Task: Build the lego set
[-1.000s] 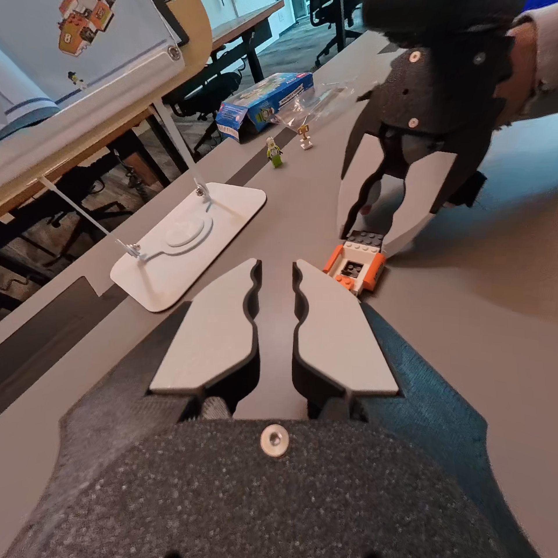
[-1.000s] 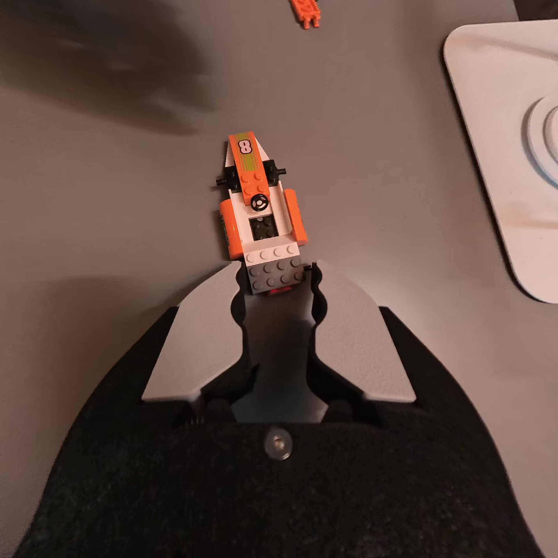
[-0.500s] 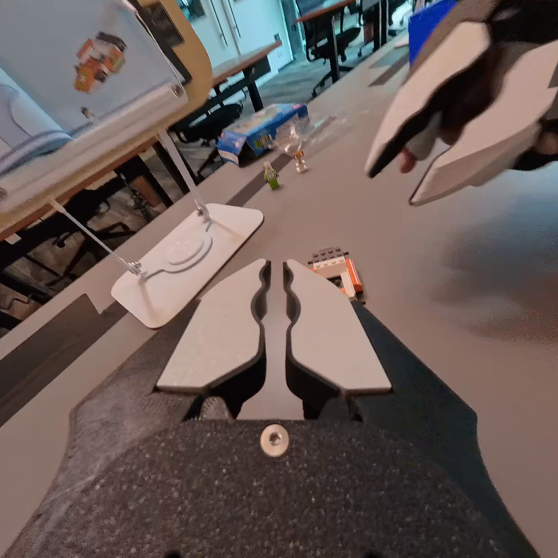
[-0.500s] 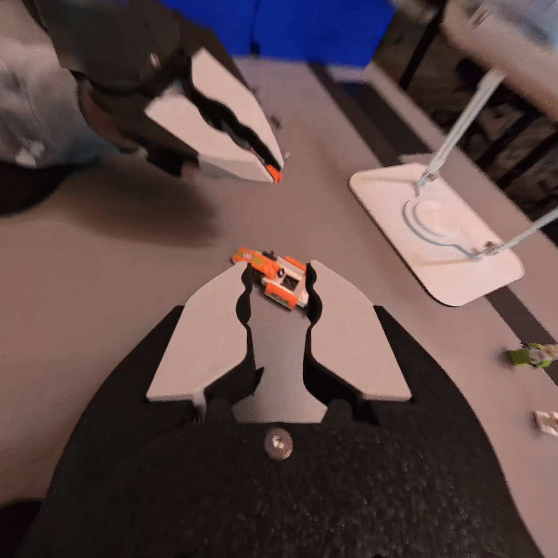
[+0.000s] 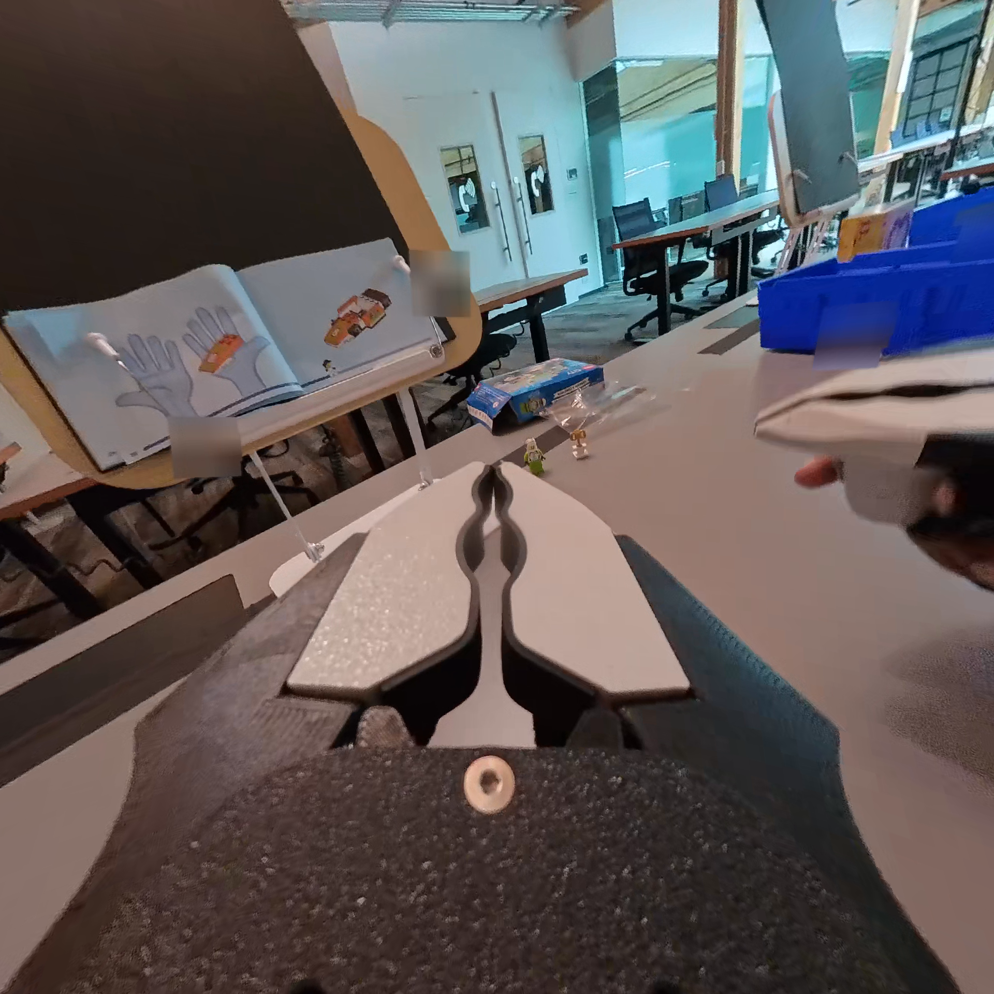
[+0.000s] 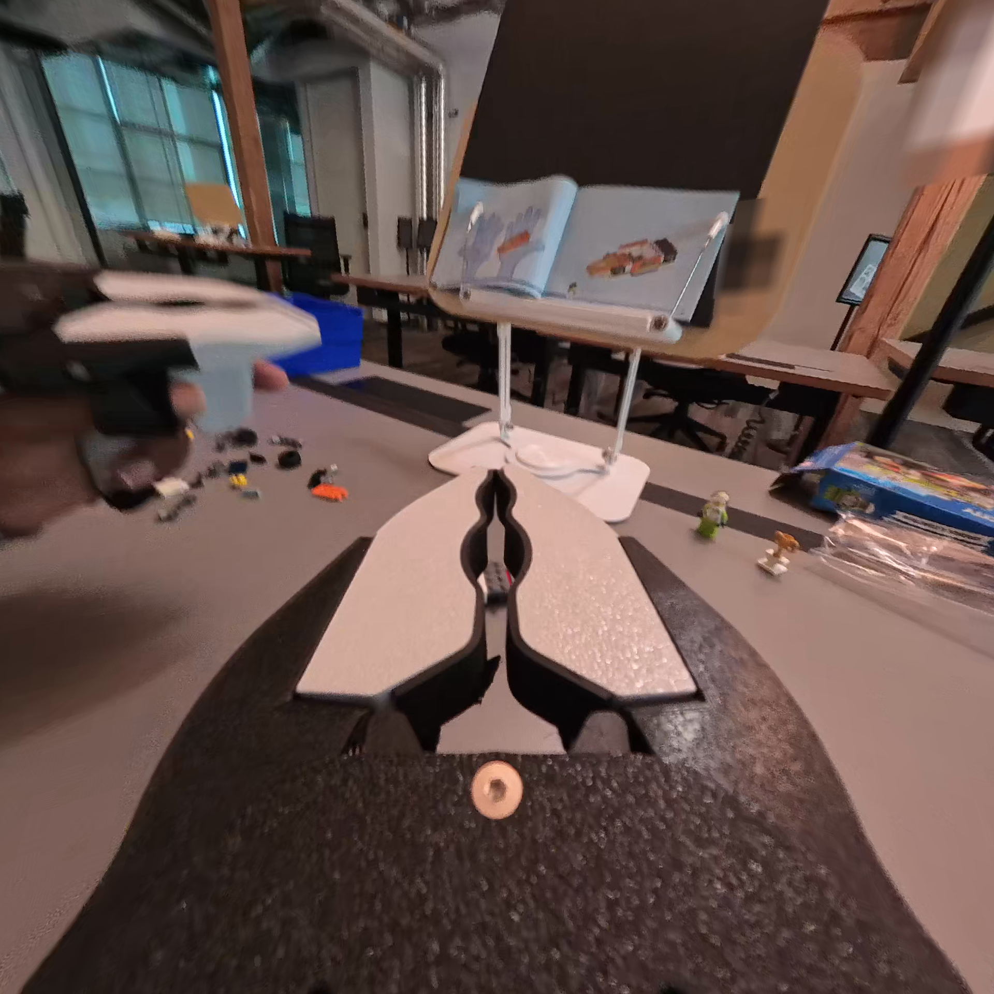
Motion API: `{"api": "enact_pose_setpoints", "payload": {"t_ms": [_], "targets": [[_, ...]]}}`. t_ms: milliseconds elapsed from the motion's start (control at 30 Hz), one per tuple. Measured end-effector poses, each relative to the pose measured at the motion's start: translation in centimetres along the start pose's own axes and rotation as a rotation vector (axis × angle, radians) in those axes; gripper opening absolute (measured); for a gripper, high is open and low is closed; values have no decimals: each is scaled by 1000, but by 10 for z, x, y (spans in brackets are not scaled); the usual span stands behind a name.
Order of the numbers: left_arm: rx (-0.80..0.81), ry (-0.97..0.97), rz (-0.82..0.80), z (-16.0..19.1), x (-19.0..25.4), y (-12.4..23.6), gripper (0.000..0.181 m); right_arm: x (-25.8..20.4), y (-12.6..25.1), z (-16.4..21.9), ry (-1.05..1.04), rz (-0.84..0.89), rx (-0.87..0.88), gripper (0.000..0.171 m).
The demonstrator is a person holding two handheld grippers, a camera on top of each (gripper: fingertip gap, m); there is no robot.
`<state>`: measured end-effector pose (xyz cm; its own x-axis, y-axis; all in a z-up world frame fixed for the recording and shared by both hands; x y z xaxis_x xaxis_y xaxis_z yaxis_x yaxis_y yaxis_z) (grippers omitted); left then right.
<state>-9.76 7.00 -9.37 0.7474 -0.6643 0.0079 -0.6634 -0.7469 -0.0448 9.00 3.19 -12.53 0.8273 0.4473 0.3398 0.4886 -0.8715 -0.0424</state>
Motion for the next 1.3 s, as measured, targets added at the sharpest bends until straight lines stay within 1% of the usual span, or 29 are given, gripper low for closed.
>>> {"api": "enact_pose_setpoints", "payload": {"t_ms": [133,300,400,500,567,700,833,900,1000,1100,1167,1233,1300], "targets": [[-9,96,-20,-15,3,20,0,-11,-2,3,82,-21,-33,0],[45,191,-202,-16,-14,44,0,-17,-7,7,101,-10,-66,0],[101,249,-291,-16,-20,55,0,-13,-6,9,61,21,-87,0],[107,211,-339,-17,-24,60,0,-8,-1,3,-18,30,-67,0],[97,177,-349,-19,-30,57,0,-2,0,-2,-28,45,-53,0],[79,139,-312,-29,-46,38,2,16,-9,-14,-32,66,-45,2],[104,67,-256,-54,-58,8,2,49,-40,-37,-3,33,-30,10],[122,53,-242,-63,-66,-10,2,69,-65,-48,27,44,-26,17],[103,27,-266,-68,-86,-38,2,102,-114,-53,119,98,-55,17],[-4,-45,-274,-66,-103,-69,7,132,-166,-44,122,101,-130,20],[-34,-104,-264,-67,-108,-91,7,149,-197,-34,98,95,-187,26],[-82,-145,-233,-65,-109,-116,7,157,-222,-28,67,83,-209,28],[-124,-185,-216,-60,-112,-142,7,159,-238,-28,63,95,-214,26]]}}
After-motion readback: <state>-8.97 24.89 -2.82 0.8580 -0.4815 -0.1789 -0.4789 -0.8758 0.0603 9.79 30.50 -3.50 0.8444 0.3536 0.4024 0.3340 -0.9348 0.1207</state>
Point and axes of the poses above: each gripper's, where its closed fingertips meet, y back along the fingers, z out of its underside, x = y × z across the jaws, the point moved 6 cm from there along y, back along the fingers, and after that the axes turned 14 degrees about y, right-handed, at the moved point
